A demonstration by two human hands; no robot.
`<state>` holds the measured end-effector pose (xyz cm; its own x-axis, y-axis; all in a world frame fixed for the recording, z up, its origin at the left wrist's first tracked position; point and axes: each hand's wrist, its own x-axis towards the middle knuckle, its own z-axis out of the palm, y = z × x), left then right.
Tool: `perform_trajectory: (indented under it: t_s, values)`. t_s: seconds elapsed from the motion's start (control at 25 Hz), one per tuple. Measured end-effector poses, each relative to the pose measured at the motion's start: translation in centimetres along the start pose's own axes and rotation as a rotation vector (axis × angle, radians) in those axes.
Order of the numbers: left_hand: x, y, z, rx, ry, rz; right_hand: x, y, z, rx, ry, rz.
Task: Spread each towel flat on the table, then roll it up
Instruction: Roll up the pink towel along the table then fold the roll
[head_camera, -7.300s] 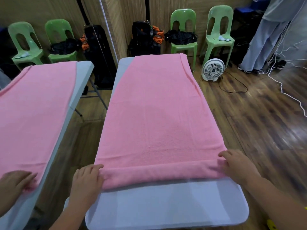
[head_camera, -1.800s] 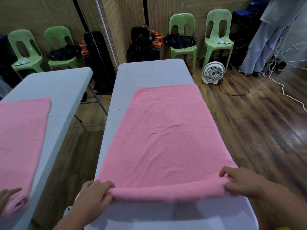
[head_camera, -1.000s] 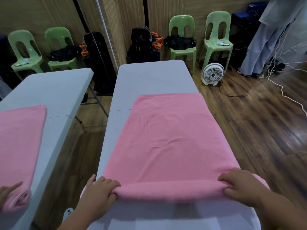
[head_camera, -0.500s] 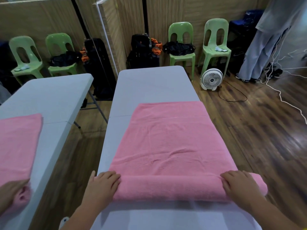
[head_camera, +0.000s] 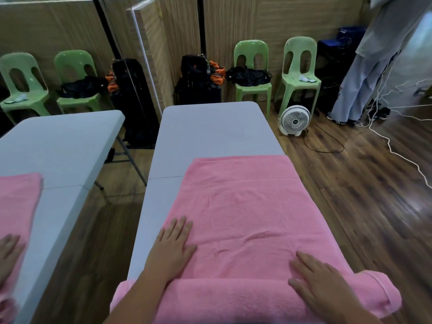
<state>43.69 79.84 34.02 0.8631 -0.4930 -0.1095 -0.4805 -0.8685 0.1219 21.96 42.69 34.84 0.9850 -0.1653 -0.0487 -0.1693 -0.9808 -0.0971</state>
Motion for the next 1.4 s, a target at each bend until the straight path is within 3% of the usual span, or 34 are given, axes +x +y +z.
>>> perform_trajectory:
  t_s: [0.2,0.4,0.52,0.64,0.76,0.88,1.0,1.16,1.4]
  values:
    - [-3.1,-2.9,1.9,-0.004,0.108,-0.101,0.3,-1.0,0.2,0.009,0.0,-0.074]
    - [-7.8,-4.0,1.7,-0.04,0.042,-0.242,0.7,-2.6,-0.1,0.081,-0.183,-0.101]
    - [-10.0,-3.3,2.3,-0.072,0.045,-0.293,0.6,-1.8,0.2,0.089,-0.092,-0.187]
    - [-9.9,-2.7,1.4,-0.061,0.092,-0.298,2.3,-0.9,0.0,0.125,-0.15,-0.225]
    - [-9.4,-3.9,-1.1,-0.299,0.255,-0.558,8.6,-2.6,-4.3,0.058,-0.216,-0.251]
    - [-8.9,-6.5,-2.8,-0.449,0.262,-0.762,16.8,-9.2,-8.9,0.033,-0.179,-0.476]
    - [-7.6,-6.9,-3.4,-0.456,0.253,-0.725,24.7,-20.1,-10.5,-0.015,-0.196,-0.735]
    - [-5.8,-7.3,-2.2,-0.427,0.262,-0.716,31.4,-33.1,-7.0,-0.189,-0.158,-0.918]
    - [-5.3,-7.0,-0.7,-0.527,0.389,-0.757,35.0,-37.9,-2.1,-0.371,-0.04,-1.055]
